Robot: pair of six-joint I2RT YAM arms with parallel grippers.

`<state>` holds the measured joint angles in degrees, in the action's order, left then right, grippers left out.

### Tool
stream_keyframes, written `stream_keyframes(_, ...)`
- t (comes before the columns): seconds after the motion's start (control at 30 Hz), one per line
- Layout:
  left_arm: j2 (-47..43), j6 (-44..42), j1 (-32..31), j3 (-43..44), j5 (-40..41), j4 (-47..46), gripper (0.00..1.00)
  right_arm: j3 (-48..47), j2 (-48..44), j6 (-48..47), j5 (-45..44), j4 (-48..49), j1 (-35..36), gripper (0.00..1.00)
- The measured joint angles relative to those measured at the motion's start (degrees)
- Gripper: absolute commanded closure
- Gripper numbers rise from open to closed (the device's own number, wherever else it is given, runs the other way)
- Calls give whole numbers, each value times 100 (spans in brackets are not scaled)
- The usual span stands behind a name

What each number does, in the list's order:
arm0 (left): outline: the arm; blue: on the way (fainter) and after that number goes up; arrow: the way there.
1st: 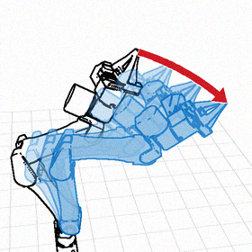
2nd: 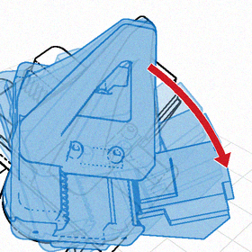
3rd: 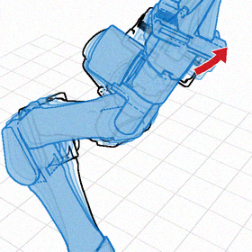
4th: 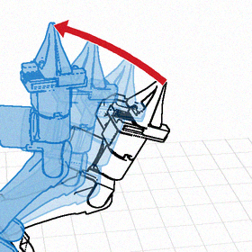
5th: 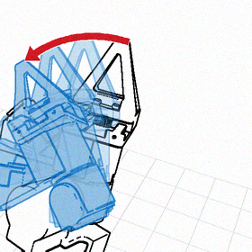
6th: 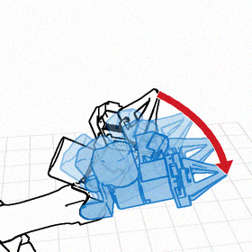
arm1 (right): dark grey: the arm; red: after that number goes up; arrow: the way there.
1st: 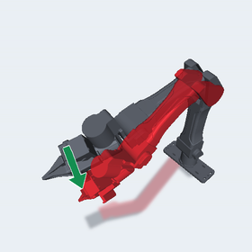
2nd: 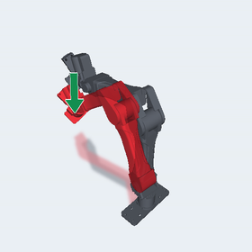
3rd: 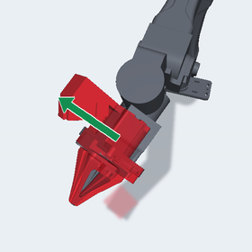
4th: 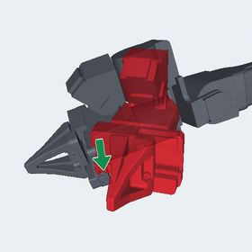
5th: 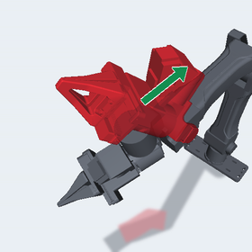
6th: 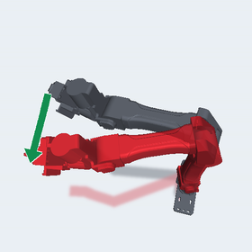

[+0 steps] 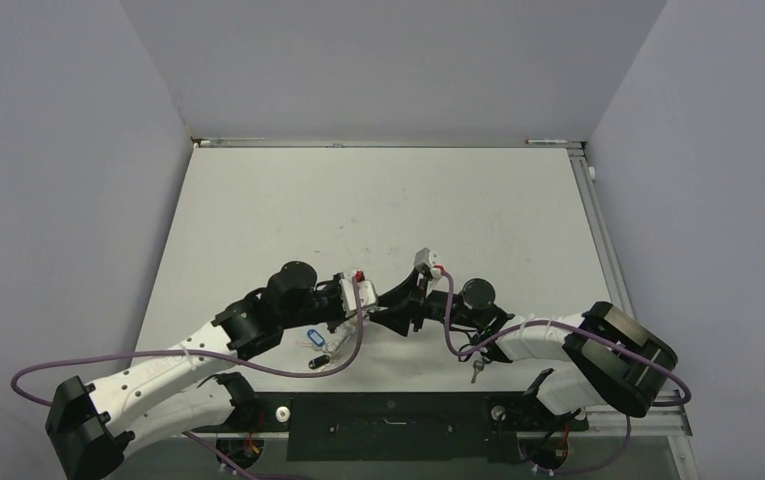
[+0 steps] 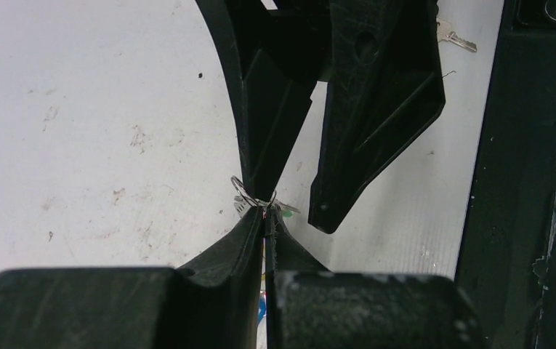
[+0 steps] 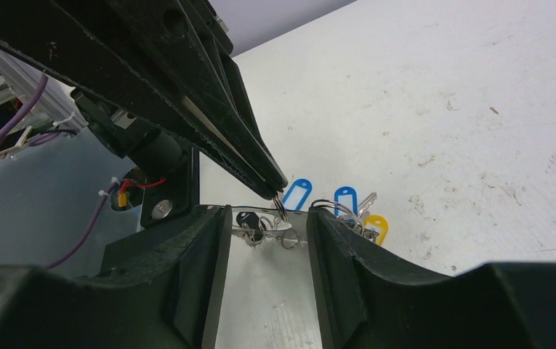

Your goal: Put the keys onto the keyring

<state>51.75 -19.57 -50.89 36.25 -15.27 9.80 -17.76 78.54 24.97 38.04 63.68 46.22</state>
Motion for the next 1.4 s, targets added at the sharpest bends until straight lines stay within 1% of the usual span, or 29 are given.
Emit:
stream_keyframes(0.13,-44,55,42,-15,-105,-50,100,-26,120,0,39,109,0,62)
stream_keyframes(0.4,-144,111,72,-33,-267,-66,100,-39,195,-11,87,234,0,60)
stream_keyframes(0.47,-175,116,76,-33,-306,-68,100,-50,195,-24,98,234,-2,62)
stream_keyframes(0.63,-269,118,76,-74,-420,-140,100,-52,179,-57,122,236,-2,74)
stream_keyframes(0.83,-437,114,76,-219,-597,-313,100,-57,146,-90,297,271,-4,94)
stream_keyframes(0.87,-457,114,76,-229,-605,-321,100,-59,136,-94,345,273,-4,95)
stream_keyframes(1.1,-612,116,92,-258,-721,-442,100,-57,-31,-90,601,315,-4,94)
stream_keyframes(1.2,-656,118,101,-258,-789,-520,100,-57,-127,-116,640,302,0,85)
stream_keyframes(1.4,-675,129,103,-289,-903,-577,100,-81,-367,-308,638,129,63,75)
